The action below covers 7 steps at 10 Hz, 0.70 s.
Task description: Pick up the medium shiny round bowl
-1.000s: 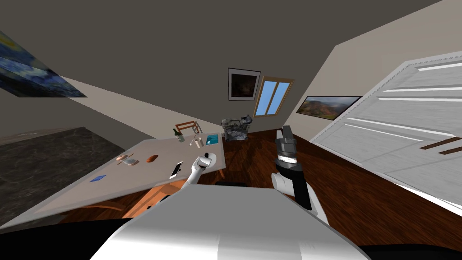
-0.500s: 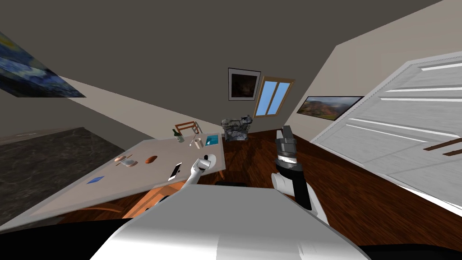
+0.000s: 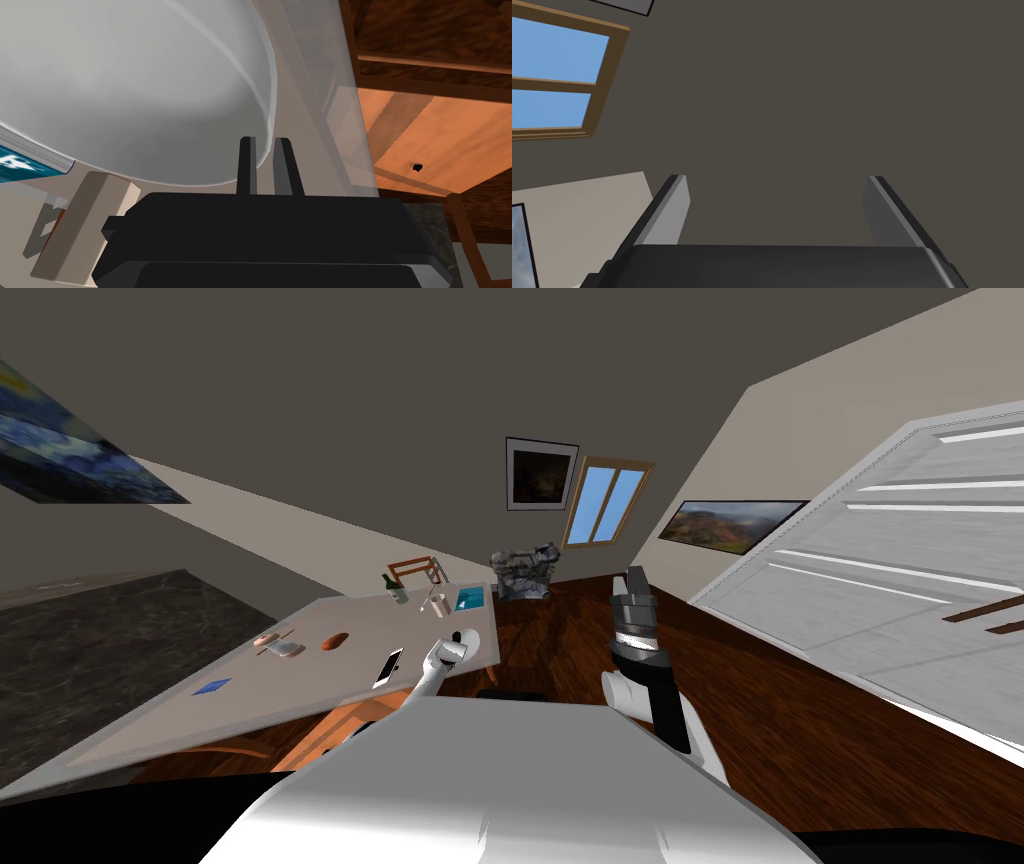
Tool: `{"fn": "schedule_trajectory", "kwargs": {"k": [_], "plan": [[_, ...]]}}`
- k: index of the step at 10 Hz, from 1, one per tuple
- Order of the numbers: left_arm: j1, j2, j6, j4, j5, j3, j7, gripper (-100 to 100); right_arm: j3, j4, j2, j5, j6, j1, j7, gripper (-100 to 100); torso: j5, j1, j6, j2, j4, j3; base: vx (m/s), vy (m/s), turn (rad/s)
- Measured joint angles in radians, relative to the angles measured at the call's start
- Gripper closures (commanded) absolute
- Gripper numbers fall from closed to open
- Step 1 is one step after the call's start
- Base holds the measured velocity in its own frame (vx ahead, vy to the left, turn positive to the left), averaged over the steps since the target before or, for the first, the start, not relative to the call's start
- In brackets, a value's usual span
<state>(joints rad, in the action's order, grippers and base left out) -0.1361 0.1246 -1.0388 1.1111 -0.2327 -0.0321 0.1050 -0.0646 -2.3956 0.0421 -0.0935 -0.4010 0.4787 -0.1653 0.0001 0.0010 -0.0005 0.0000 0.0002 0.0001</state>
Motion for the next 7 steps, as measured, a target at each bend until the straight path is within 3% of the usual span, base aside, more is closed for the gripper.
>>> {"fn": "schedule_trajectory", "kwargs": {"k": [1,2,6,7], "plan": [[0.000,0.000,0.000,0.000,0.000,0.000,0.000,0,0.000,0.000,0.000,0.000,0.000,0.000,0.000,0,0.000,0.000,0.000,0.000,0.000,0.000,0.000,0.000,0.000],[0.000,0.000,0.000,0.000,0.000,0.000,0.000,100,0.000,0.000,0.000,0.000,0.000,0.000,0.000,0,0.000,0.000,0.000,0.000,0.000,0.000,-0.032,0.000,-0.009],[-0.004,-0.008,-0.078,0.078,0.003,0.000,0.014,100,0.000,0.000,0.000,0.000,0.000,0.000,0.000,0,-0.001,-0.001,0.000,0.004,0.001,0.002,-0.036,-0.001,-0.004],[-0.004,-0.008,-0.084,0.081,0.003,0.000,0.016,0,0.000,0.000,0.000,0.000,0.000,0.000,0.000,0,-0.001,-0.001,0.000,0.003,0.001,0.002,0.000,0.000,0.000]]}}
